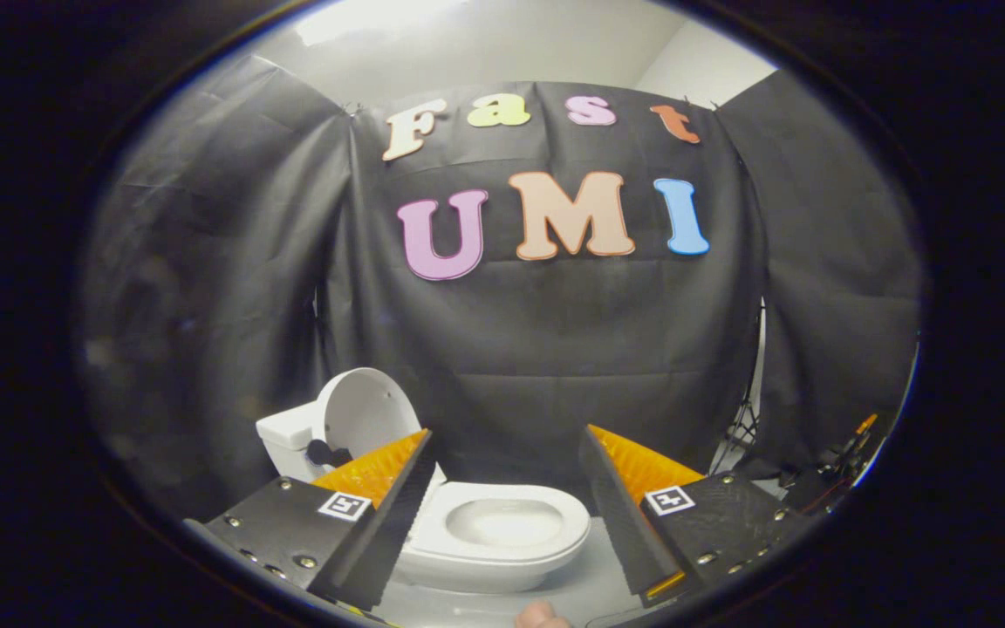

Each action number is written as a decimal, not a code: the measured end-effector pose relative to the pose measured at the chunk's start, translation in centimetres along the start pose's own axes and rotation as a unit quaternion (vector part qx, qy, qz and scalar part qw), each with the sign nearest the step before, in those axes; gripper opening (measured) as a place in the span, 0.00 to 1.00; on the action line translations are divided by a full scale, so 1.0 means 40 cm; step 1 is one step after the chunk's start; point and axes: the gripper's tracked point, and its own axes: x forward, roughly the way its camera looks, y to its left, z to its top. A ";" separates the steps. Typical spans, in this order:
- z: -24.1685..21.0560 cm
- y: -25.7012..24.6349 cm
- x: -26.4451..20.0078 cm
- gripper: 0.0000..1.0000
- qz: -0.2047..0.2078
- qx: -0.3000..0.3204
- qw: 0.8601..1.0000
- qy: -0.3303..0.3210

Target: Open the toilet lid.

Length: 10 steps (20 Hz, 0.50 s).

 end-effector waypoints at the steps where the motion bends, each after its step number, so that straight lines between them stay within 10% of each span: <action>1: 0.007 -0.009 -0.009 0.98 0.007 0.005 1.000 -0.007; 10: -0.006 -0.124 -0.024 0.98 -0.006 0.039 0.999 -0.023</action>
